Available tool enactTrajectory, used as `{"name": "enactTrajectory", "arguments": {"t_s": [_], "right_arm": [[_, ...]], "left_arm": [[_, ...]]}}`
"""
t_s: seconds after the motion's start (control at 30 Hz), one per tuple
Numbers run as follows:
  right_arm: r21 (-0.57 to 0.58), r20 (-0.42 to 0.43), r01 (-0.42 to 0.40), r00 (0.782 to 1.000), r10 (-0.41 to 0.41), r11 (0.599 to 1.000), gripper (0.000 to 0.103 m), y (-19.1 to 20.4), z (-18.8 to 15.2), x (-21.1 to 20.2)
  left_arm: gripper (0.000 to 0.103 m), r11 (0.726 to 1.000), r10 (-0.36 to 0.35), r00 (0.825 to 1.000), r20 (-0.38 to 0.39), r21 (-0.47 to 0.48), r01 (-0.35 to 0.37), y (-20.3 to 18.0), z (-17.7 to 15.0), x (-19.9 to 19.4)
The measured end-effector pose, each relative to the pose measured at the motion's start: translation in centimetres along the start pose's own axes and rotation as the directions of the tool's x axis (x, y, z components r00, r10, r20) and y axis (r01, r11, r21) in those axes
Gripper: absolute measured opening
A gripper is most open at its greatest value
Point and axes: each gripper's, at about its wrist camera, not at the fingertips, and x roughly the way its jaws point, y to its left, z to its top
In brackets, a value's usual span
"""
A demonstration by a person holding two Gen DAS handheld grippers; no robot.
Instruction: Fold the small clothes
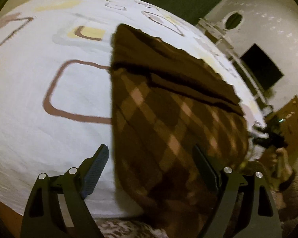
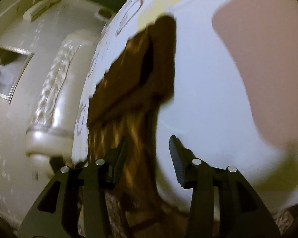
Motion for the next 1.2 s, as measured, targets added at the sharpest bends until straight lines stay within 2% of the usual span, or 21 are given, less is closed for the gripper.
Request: {"name": "enactTrajectory", "arguments": {"t_s": [0.07, 0.2, 0.27, 0.4, 0.7, 0.83, 0.97, 1.03, 1.1, 1.13, 1.2], "right_arm": [[0.013, -0.021, -0.04, 0.999, 0.04, 0.999, 0.043, -0.3, -1.2, -0.5], [0.012, -0.082, -0.092, 0.992, 0.093, 0.996, 0.043, -0.3, -2.6, -0.9], [-0.027, -0.141, -0.074, 0.988, 0.07, 0.997, 0.043, 0.0, -3.4, -0.6], [-0.092, -0.196, -0.004, 0.98, -0.014, 0.996, 0.044, 0.7, -4.6, 0.3], [-0.124, -0.267, 0.002, 0.963, -0.035, 0.992, 0.044, 1.5, -5.8, 3.8], [-0.126, -0.255, -0.005, 0.966, -0.027, 0.992, 0.044, 1.8, -6.0, 4.2], [-0.113, -0.245, -0.015, 0.969, -0.013, 0.994, 0.044, 1.5, -6.2, 4.1], [-0.117, -0.247, -0.018, 0.969, -0.012, 0.993, 0.042, 1.5, -6.2, 4.1], [-0.137, -0.264, -0.025, 0.965, -0.012, 0.99, 0.018, 1.8, -6.2, 4.5], [-0.15, -0.27, -0.014, 0.963, -0.028, 0.989, 0.015, 2.0, -6.3, 4.7], [-0.16, -0.274, -0.011, 0.961, -0.034, 0.987, 0.005, 2.2, -6.4, 4.9]], "left_arm": [[0.085, 0.999, -0.03, 0.999, -0.031, 0.024, 0.031, -0.4, -0.5, -0.1], [0.085, 0.997, -0.021, 0.998, -0.055, 0.075, 0.025, -0.6, -1.3, -0.2], [0.085, 0.997, -0.05, 0.997, -0.065, 0.059, 0.054, -0.2, -1.5, -0.2], [0.085, 0.994, -0.104, 0.989, -0.102, 0.013, 0.106, 0.7, -1.7, 0.2], [0.084, 0.973, -0.196, 0.968, -0.154, -0.156, 0.172, 2.3, -0.7, 0.7], [0.064, 0.989, -0.112, 0.973, -0.201, -0.118, 0.09, 1.6, -0.8, 1.0], [0.051, 0.998, -0.027, 0.973, -0.227, -0.063, 0.013, 0.9, -0.8, 1.3], [0.039, 0.999, 0.022, 0.971, -0.238, -0.041, -0.033, 0.6, -0.8, 1.4], [0.029, 0.998, 0.053, 0.967, -0.249, -0.027, -0.061, 0.6, -0.9, 1.4], [0.018, 0.997, 0.06, 0.964, -0.257, -0.025, -0.068, 0.6, -1.0, 1.5], [0.008, 0.997, 0.055, 0.959, -0.278, -0.029, -0.065, 0.7, -1.1, 1.7]]}}
